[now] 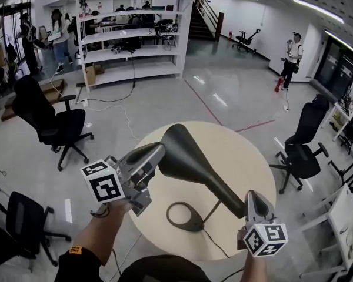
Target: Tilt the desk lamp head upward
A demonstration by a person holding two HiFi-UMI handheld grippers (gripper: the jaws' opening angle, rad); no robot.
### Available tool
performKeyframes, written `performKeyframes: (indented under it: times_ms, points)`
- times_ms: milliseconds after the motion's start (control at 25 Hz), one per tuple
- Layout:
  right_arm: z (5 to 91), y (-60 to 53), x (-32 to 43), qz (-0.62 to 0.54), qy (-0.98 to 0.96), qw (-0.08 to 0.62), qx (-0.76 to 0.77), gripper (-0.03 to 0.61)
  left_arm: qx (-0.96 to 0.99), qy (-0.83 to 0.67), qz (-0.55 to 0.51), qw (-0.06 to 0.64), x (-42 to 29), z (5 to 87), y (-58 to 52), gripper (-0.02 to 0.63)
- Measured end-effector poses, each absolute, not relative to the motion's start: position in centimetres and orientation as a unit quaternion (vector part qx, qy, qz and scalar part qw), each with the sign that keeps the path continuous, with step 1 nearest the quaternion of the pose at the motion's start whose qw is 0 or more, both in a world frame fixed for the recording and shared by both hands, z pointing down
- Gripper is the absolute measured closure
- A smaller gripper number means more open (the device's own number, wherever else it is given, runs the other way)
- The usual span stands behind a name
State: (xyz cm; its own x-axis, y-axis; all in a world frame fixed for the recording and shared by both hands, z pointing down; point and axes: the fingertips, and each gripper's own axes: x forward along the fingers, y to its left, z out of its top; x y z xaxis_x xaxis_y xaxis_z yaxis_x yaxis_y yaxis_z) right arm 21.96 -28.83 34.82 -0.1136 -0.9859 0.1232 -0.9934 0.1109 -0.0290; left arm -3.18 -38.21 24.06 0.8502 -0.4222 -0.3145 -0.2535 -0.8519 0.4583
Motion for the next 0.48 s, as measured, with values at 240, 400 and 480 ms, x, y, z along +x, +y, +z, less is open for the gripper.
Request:
performKeyframes:
  times_ms: [240, 400, 480]
  points:
    - [36.1, -28.9, 21.7, 0.056, -0.741, 0.060, 0.666, 0.565, 0.949, -0.166, -0.204, 0.175, -1.5, 20.9, -36.9, 0.545]
    - [36.9, -28.7, 21.3, 0.057, -0.739, 0.076, 0.667, 0.565, 0.955, -0.162, -0.197, 0.154, -0.5, 19.2, -35.6, 0.548]
    - [37.4, -28.7, 21.2, 0.056, -0.736, 0.086, 0.669, 0.565, 0.957, -0.160, -0.193, 0.143, 0.1, 18.4, -35.0, 0.549]
